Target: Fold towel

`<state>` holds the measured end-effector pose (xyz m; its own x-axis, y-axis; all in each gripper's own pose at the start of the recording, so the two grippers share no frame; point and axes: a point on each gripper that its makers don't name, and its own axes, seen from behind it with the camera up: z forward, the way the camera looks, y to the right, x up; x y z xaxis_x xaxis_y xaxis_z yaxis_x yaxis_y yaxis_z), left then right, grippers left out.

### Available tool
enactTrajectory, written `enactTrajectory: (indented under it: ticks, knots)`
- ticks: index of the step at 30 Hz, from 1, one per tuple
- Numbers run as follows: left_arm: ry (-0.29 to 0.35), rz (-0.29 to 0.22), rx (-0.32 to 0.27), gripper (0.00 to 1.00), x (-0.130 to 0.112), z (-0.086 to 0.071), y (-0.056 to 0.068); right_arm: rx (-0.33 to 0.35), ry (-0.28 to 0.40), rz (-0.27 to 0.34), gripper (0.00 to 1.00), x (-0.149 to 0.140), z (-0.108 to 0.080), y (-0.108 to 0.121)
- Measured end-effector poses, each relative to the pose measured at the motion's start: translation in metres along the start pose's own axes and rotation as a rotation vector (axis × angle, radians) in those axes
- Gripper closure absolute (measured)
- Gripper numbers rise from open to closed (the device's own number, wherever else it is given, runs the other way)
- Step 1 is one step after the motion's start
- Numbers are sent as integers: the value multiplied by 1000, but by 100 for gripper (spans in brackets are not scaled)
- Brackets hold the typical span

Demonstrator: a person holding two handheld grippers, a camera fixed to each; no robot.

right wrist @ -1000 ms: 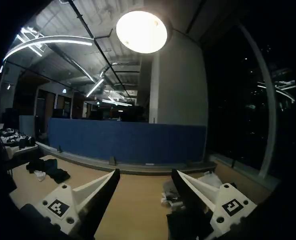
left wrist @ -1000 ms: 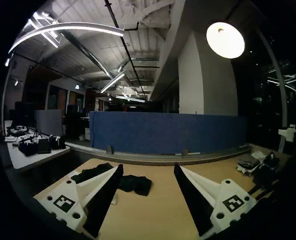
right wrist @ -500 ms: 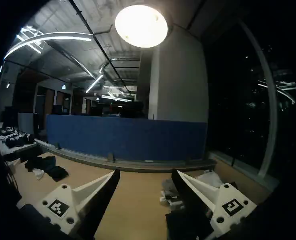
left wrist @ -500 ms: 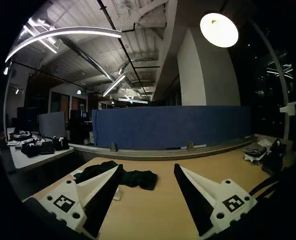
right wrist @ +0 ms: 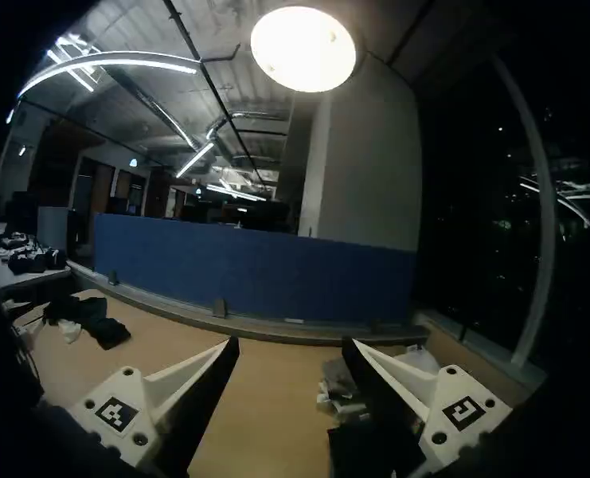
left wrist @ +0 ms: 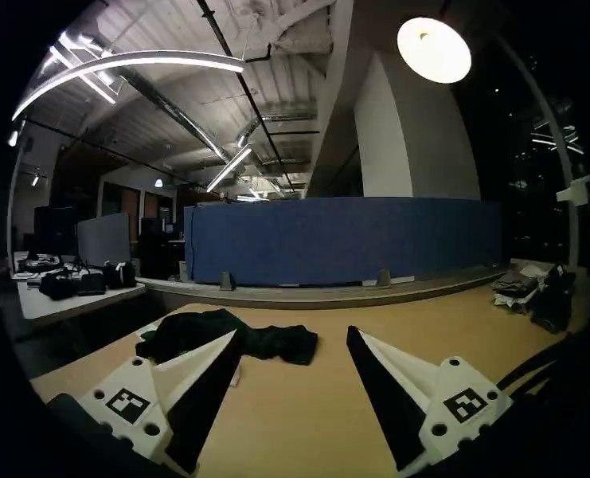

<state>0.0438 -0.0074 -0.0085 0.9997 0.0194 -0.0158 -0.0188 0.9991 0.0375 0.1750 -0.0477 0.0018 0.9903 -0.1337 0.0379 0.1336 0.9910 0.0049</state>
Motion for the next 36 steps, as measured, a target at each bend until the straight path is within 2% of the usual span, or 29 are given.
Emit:
enactTrajectory:
  ticks: [9,17,30,36]
  knots:
    - [-9,-30,1,6,-26,8,-2,5,-8,-11,0,-17,4,-9]
    - [-22,-28,-14,6,-41,10,2,8,-6,-7,0,-22,9,-11]
    - [-17,-22,-11,6,-44,7,2,9,-10,6,0,-28,10,-8]
    - [-17,-21,-11,6,-44,7,3,8,9,18,0,-24,9,-4]
